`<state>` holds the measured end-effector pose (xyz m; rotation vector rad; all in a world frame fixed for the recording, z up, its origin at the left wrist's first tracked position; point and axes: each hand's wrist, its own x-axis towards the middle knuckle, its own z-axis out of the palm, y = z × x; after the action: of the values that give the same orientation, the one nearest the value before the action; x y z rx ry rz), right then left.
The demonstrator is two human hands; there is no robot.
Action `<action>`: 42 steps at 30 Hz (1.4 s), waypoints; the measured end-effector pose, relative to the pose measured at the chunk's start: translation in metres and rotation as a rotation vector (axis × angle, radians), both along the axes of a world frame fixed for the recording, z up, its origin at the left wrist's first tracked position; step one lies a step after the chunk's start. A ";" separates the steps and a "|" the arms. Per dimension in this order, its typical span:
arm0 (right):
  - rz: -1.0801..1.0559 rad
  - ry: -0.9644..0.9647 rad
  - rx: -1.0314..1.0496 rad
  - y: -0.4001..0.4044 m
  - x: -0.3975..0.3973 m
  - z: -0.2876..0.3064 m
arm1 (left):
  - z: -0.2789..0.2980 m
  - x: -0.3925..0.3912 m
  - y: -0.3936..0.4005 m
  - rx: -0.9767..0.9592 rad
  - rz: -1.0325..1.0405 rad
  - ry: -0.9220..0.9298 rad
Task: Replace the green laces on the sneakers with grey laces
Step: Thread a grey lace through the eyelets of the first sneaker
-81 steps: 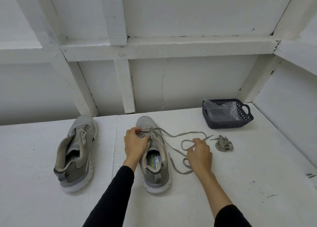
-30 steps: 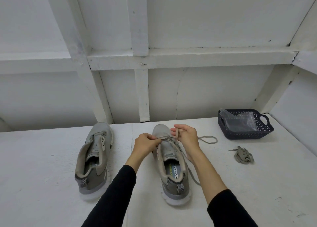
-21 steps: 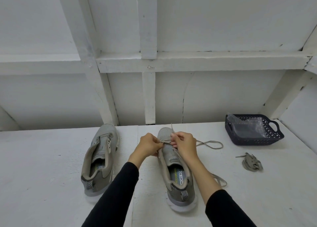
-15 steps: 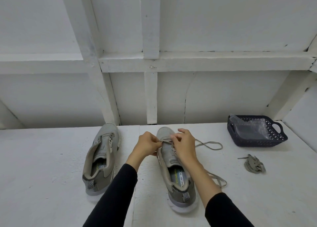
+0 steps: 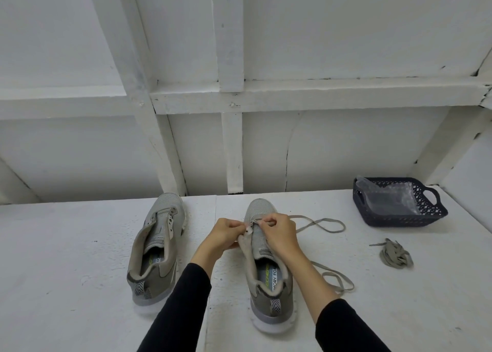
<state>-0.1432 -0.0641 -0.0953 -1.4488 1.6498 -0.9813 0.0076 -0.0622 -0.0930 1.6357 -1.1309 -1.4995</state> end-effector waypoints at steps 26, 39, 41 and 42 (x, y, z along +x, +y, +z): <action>0.157 0.215 -0.061 0.003 0.007 -0.009 | -0.008 -0.007 0.006 -0.120 0.100 0.081; 0.053 0.319 -0.011 0.028 -0.007 0.003 | 0.027 0.001 -0.005 -0.247 0.708 0.476; 0.038 0.271 0.042 0.031 -0.008 0.003 | 0.032 0.013 -0.003 -0.381 0.610 0.095; 0.032 0.242 0.061 0.032 -0.008 0.003 | 0.030 0.019 -0.002 -0.475 0.486 -0.220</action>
<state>-0.1517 -0.0318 -0.0922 -1.5974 1.8046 -0.7543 0.0262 -0.0639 -0.0625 1.6032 -1.0056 -0.6944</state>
